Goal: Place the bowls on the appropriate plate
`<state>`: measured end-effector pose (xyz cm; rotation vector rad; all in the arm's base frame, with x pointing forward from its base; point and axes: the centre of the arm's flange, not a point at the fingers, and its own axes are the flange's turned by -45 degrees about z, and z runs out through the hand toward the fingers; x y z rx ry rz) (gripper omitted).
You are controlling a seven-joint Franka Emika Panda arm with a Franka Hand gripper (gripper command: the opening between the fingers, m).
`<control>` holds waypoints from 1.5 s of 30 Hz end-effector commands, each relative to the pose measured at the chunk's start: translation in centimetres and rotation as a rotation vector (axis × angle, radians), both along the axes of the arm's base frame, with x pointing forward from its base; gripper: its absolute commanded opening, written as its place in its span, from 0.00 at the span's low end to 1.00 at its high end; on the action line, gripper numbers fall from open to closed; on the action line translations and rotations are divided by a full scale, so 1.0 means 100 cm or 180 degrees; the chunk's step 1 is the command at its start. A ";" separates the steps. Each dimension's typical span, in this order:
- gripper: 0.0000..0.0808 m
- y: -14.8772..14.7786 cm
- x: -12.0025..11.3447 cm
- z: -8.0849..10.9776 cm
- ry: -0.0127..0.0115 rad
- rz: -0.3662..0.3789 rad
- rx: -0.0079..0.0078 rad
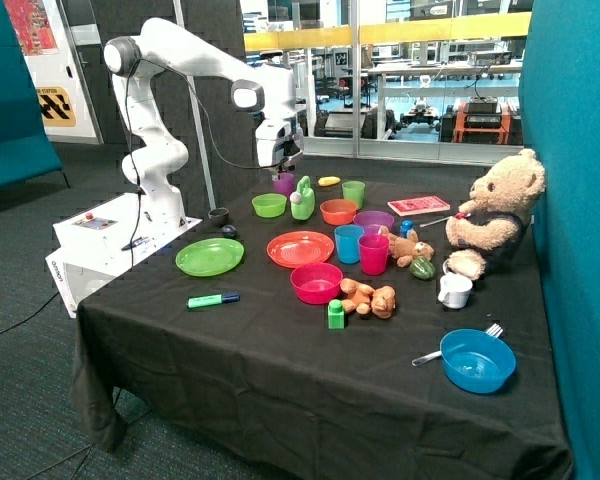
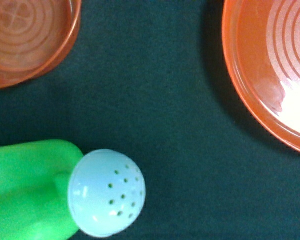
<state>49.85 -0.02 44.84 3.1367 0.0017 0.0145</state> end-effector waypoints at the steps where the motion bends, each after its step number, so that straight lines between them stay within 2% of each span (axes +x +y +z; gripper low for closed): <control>1: 1.00 0.000 0.001 0.002 0.00312 0.0772 0.00118; 3: 1.00 0.002 0.004 0.001 0.00312 0.0758 0.00119; 4: 0.67 0.002 0.004 0.001 0.00312 0.0784 0.00118; 5: 0.41 0.002 0.005 0.001 0.00312 0.0754 0.00119; 6: 0.27 0.002 0.005 0.001 0.00312 0.0782 0.00118; 8: 0.18 0.003 0.007 0.001 0.00312 0.0755 0.00119; 10: 0.14 0.003 0.009 0.001 0.00312 0.0749 0.00119; 19: 0.14 0.007 0.019 -0.004 0.00312 0.0748 0.00119; 29: 0.14 0.020 0.033 -0.024 0.00308 0.0593 0.00127; 45: 0.17 0.050 0.059 -0.054 0.00307 0.0536 0.00129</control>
